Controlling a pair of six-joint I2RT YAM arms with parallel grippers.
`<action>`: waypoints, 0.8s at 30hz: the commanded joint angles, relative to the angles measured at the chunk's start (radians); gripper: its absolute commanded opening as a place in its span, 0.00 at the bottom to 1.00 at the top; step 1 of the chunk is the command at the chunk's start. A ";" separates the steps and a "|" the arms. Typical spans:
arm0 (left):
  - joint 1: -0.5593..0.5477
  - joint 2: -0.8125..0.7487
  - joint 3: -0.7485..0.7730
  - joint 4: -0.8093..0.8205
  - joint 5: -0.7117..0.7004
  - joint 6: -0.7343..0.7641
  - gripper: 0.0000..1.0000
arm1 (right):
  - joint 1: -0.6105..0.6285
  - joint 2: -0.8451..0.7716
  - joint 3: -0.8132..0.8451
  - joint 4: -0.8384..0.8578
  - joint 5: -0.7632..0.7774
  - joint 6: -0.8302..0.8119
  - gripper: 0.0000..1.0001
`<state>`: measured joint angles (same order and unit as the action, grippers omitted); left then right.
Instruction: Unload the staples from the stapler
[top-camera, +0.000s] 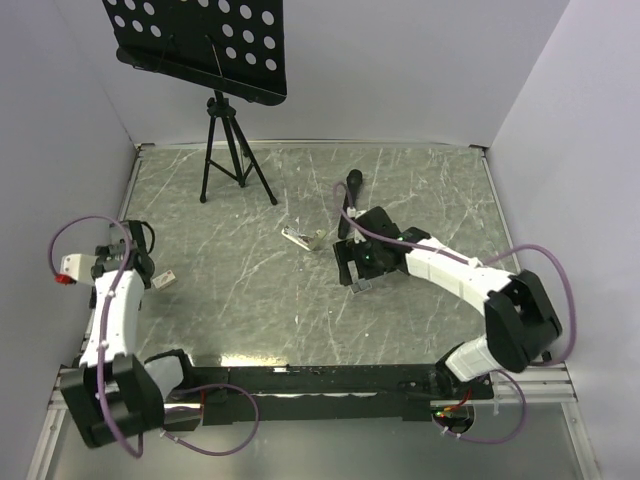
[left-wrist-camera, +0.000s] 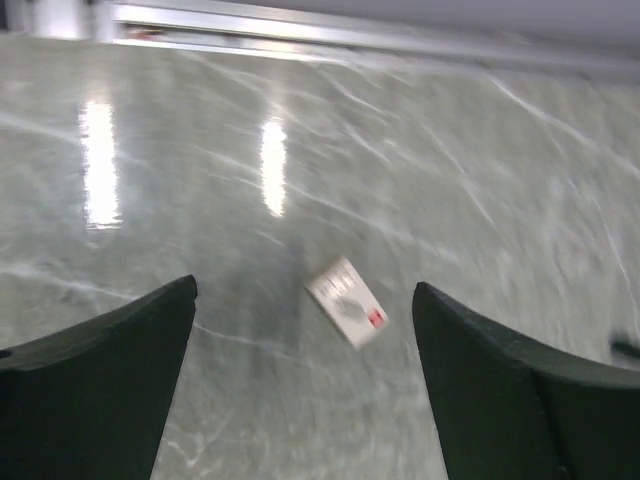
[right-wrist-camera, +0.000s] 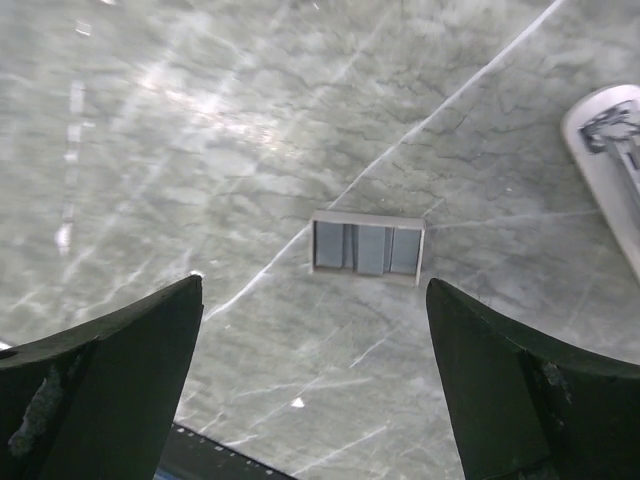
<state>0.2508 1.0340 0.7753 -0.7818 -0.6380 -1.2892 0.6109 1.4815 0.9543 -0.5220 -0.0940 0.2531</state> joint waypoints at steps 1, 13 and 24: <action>0.085 0.089 0.059 -0.096 -0.020 -0.156 0.85 | 0.004 -0.116 0.008 -0.033 0.023 0.021 1.00; 0.258 0.377 0.094 0.050 0.215 -0.012 0.01 | 0.019 -0.351 -0.020 -0.055 0.039 0.069 1.00; 0.254 0.489 0.068 0.136 0.345 0.070 0.01 | 0.039 -0.434 -0.060 0.004 0.007 0.080 1.00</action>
<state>0.5068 1.5280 0.8371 -0.6804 -0.3305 -1.2446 0.6411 1.0718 0.9070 -0.5617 -0.0811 0.3214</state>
